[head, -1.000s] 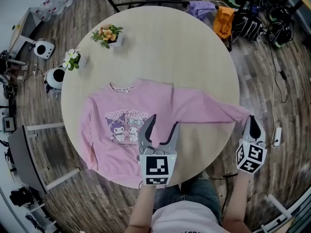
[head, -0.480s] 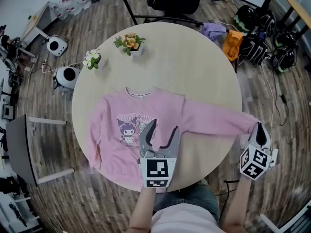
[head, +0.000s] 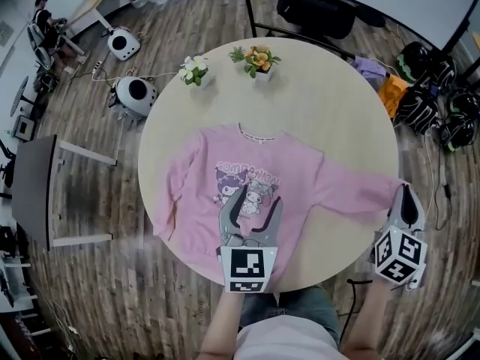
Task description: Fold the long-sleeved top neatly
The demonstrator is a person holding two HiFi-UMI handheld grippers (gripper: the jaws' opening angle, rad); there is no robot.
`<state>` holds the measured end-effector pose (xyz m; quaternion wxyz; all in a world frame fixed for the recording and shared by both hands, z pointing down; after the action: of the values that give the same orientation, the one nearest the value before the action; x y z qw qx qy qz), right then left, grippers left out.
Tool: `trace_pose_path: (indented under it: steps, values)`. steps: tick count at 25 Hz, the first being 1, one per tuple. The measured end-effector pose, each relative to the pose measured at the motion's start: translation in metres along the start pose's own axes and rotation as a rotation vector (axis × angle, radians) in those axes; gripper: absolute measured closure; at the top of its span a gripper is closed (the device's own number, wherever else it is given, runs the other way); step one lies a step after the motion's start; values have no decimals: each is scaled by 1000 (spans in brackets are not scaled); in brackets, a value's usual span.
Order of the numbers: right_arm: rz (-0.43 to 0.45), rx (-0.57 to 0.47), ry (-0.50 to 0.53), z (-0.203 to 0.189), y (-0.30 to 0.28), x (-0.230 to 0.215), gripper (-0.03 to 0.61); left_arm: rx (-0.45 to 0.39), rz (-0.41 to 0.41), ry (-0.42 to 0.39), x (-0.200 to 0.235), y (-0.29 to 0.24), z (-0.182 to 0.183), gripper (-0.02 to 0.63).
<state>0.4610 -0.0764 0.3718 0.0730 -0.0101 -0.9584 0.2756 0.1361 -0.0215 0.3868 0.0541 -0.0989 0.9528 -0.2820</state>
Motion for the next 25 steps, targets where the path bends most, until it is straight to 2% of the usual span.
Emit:
trace_pose_path:
  steps: [5,10,25]
  values:
    - [59,-21,32,19,-1,51,546,-11,50,34,35,19,-12,333]
    - [57,-17,43,32,2,95,546,-29,51,51,73,31,-15,333]
    - [-26,-18,-25,76,4,231,546,-53,-79,18,189,43,-21,333]
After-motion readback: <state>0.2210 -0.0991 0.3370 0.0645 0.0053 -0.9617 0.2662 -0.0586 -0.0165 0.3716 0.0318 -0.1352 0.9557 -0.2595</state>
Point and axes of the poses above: the fingertips, and each gripper's own axes: y backward along the fingers, x to its left, z out of its top, the point moved 4 cm from there along y, backward along the fingers, and after that the axes turned 8 degrees about x, right-handed, at the moved point
